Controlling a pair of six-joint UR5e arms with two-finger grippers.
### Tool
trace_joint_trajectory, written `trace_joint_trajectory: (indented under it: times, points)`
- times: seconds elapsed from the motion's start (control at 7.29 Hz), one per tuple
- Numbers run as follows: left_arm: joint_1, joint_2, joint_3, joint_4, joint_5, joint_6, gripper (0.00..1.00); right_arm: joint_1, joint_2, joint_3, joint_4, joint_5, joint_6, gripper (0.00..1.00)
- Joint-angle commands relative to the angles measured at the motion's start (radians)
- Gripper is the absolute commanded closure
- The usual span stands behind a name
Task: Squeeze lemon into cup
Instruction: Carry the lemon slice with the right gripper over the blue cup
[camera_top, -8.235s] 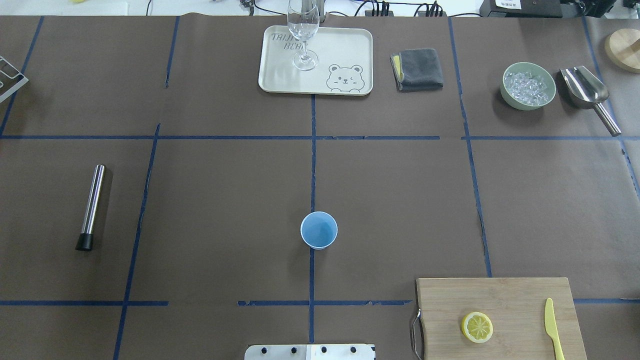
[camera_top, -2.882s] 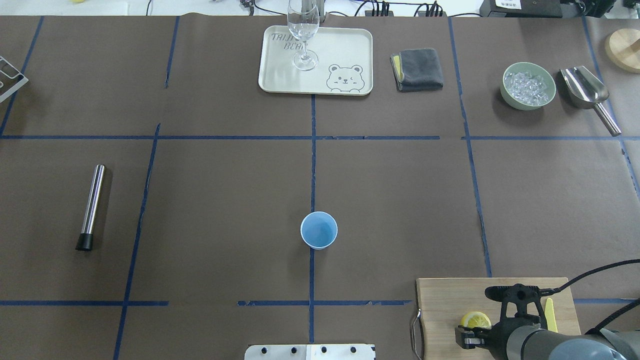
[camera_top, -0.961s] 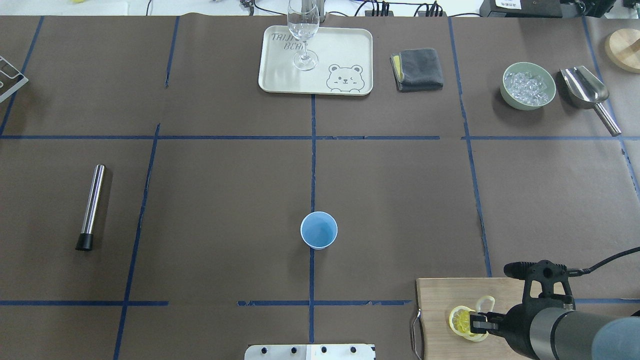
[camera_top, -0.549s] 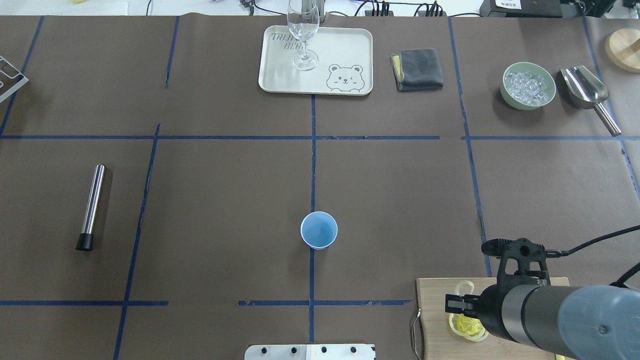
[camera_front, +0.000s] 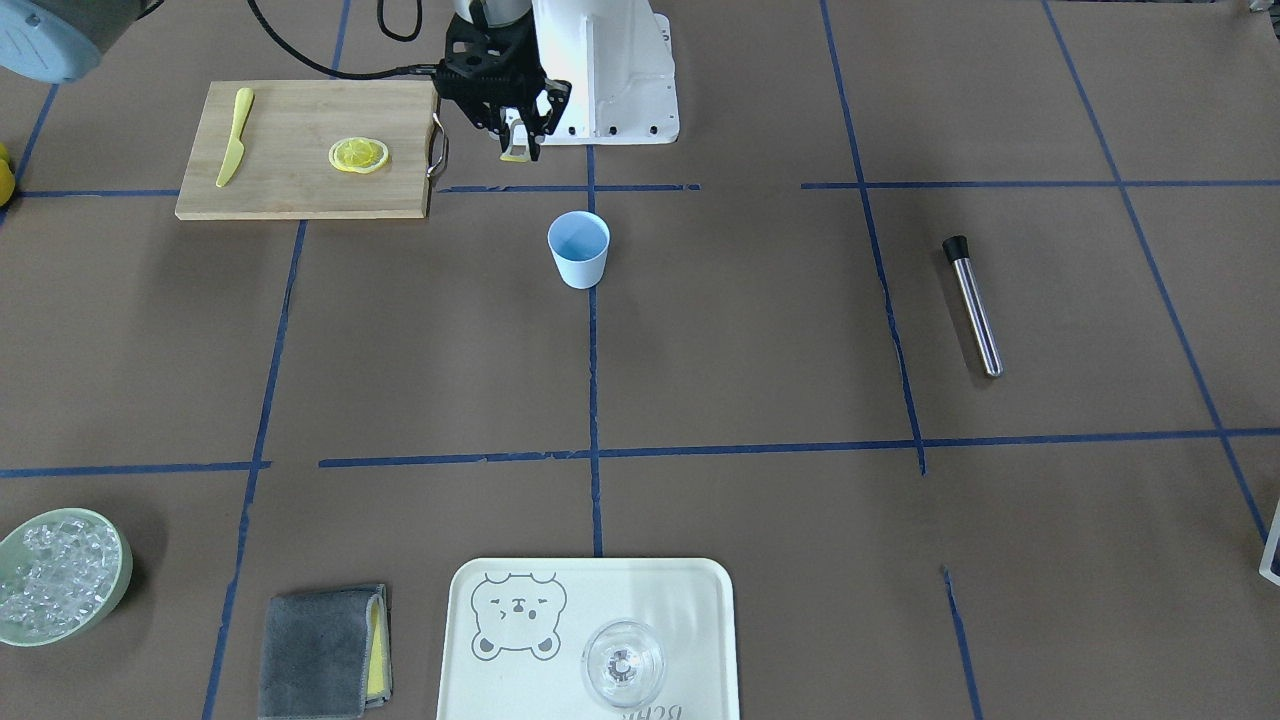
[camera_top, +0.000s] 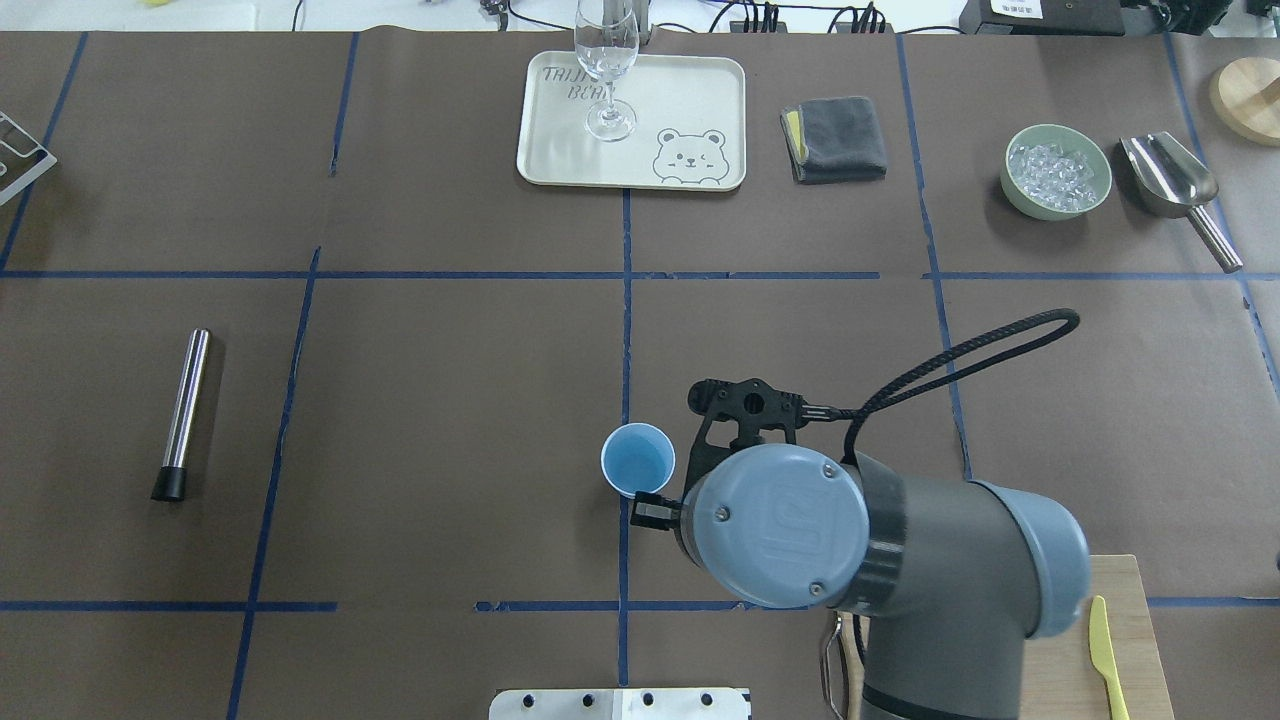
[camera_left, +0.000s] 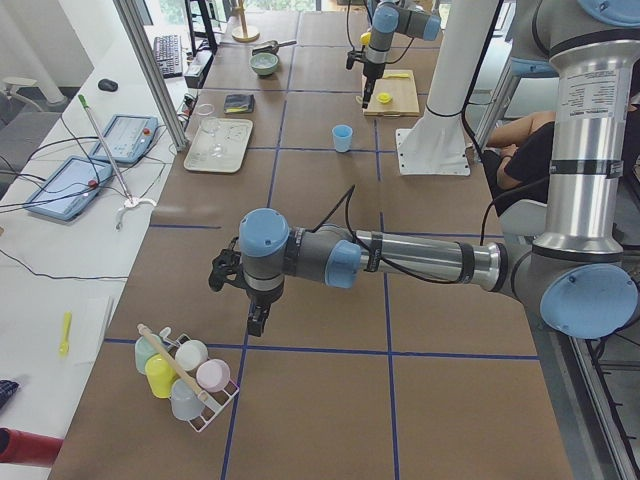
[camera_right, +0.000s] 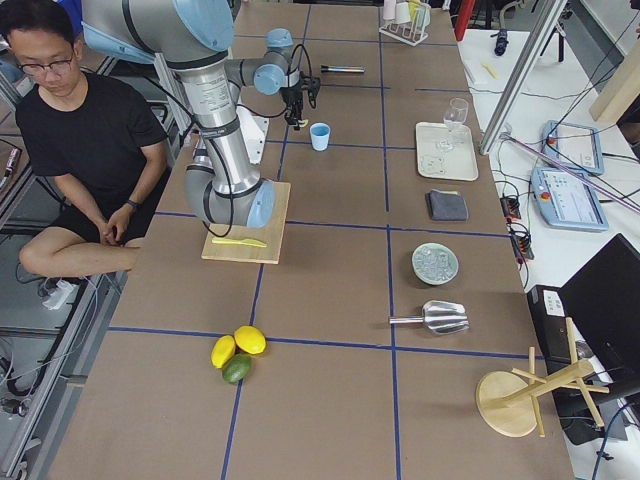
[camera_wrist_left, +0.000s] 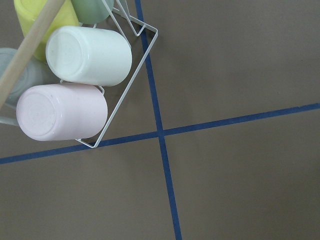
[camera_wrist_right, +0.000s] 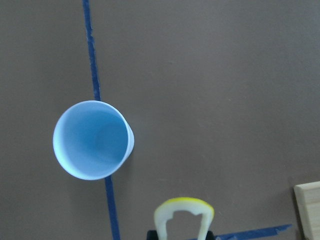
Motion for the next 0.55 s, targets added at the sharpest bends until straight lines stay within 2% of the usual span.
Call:
trace_joint_trajectory:
  times: [0.0,0.14,0.41]
  points:
    - [0.001,-0.001,0.013,-0.002,-0.001,-0.001,0.00,0.046,0.096,-0.165,0.087,-0.002,-0.018,0.62]
    - [-0.001,0.002,0.013,-0.009,0.000,-0.001,0.00,0.080,0.152,-0.223,0.098,0.000,-0.050,0.62]
    - [0.001,0.002,0.013,-0.009,0.000,-0.001,0.00,0.086,0.157,-0.294,0.150,0.004,-0.061,0.62]
